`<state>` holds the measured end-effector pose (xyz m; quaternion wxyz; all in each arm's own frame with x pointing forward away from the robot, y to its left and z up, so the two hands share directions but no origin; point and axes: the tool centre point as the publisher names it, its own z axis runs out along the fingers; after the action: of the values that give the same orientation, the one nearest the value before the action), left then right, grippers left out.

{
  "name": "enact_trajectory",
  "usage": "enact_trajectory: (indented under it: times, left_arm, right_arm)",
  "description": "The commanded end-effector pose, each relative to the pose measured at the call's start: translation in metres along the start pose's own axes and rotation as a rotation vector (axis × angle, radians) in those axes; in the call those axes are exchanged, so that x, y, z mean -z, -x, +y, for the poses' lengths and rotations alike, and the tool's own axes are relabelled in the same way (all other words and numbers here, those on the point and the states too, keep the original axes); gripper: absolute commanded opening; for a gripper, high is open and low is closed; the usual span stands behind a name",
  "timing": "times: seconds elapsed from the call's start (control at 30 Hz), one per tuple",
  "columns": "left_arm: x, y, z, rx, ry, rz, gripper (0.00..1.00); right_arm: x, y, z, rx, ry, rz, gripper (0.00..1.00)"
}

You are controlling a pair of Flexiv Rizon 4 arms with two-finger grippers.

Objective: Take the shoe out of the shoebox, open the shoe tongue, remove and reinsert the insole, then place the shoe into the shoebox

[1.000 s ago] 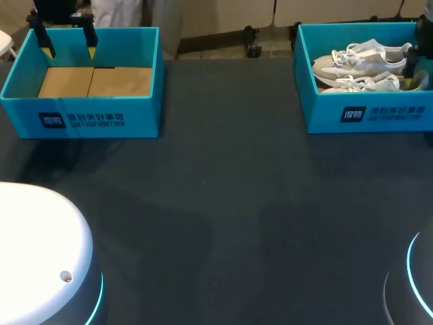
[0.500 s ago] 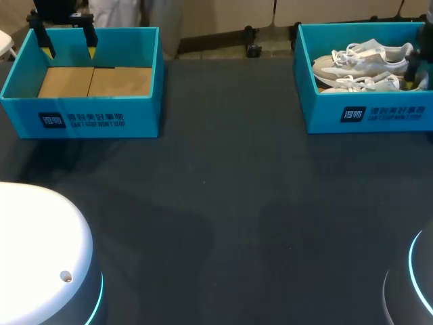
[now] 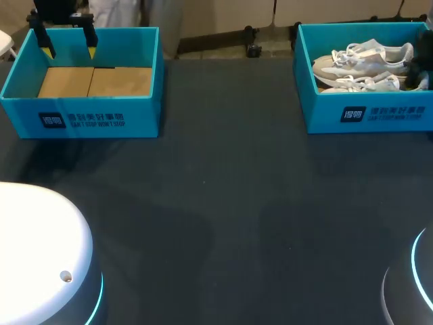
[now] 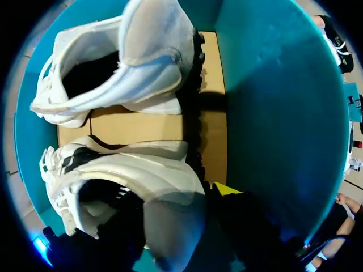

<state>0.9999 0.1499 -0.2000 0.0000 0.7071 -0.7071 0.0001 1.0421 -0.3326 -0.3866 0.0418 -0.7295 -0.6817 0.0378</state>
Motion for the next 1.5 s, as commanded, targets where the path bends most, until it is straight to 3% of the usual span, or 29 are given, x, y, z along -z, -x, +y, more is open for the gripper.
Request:
enact_trajectory:
  times: [0.03,0.07,0.1,0.6,0.93,0.97,1.5]
  left_arm:
    - [0.0,0.0,0.0,0.0,0.0,0.0,1.0]
    - [0.0,0.0,0.0,0.0,0.0,0.0,1.0]
    - [0.0,0.0,0.0,0.0,0.0,0.0,1.0]
    - [0.0,0.0,0.0,0.0,0.0,0.0,1.0]
    - [0.0,0.0,0.0,0.0,0.0,0.0,1.0]
    - [0.0,0.0,0.0,0.0,0.0,0.0,1.0]
    - [0.0,0.0,0.0,0.0,0.0,0.0,1.0]
  right_arm:
    - [-0.005,-0.002,0.005,-0.009,-0.012,0.0,0.3]
    - [-0.004,-0.001,0.003,-0.017,-0.009,0.002,0.07]
    - [-0.003,-0.001,0.002,-0.018,-0.008,0.003,0.0]
    - [0.027,0.002,-0.002,-0.067,0.049,-0.011,0.0]
    - [0.073,0.008,0.003,-0.145,0.103,-0.036,0.0]
    - [0.087,0.009,0.004,-0.162,0.116,-0.046,0.0]
    - [0.179,0.015,-0.003,-0.255,0.171,-0.061,0.0]
